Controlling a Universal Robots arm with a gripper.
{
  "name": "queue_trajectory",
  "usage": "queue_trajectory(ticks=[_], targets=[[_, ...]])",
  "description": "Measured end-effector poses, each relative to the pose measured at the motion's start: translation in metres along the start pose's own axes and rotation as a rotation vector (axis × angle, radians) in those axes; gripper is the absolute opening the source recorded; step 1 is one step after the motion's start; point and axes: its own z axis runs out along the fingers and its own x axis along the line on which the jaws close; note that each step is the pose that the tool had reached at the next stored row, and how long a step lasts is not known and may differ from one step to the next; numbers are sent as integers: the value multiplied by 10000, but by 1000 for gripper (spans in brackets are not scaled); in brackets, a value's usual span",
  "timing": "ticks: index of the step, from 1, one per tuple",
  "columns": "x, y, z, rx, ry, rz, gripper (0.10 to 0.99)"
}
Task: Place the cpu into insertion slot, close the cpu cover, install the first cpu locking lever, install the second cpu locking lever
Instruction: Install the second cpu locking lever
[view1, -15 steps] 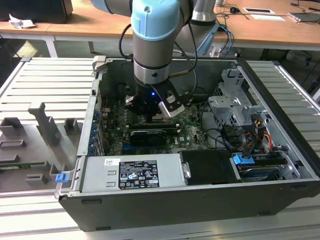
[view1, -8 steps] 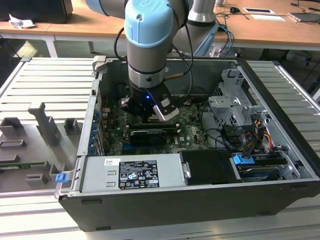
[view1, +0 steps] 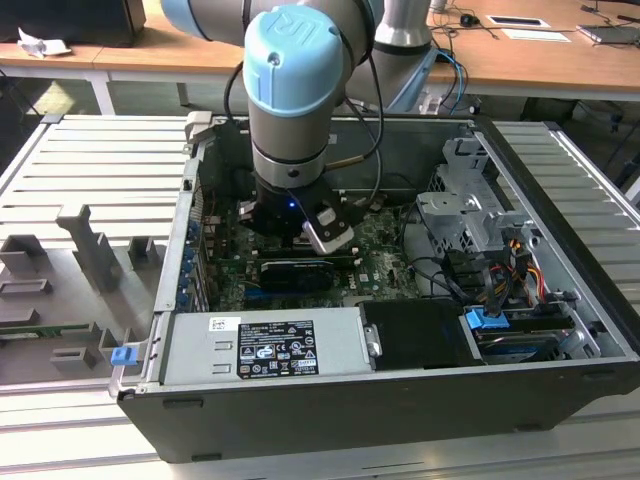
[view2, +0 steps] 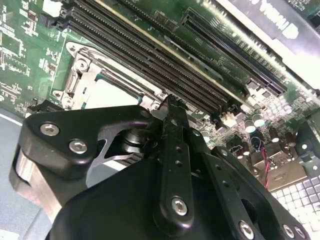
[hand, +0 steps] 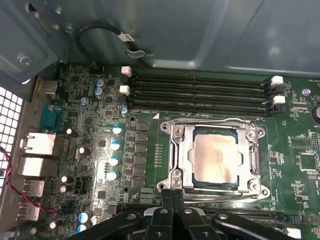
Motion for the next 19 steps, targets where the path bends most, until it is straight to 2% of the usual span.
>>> queue_trajectory(ticks=[7,10,12,15,19], targets=[[17,-43,52,-362,-21,4,106],[25,-57,95,-428,-23,4,106],[44,-61,120,-544,-30,5,106],[53,-68,145,-653,-37,6,106],[65,-67,147,-721,-42,5,106]])
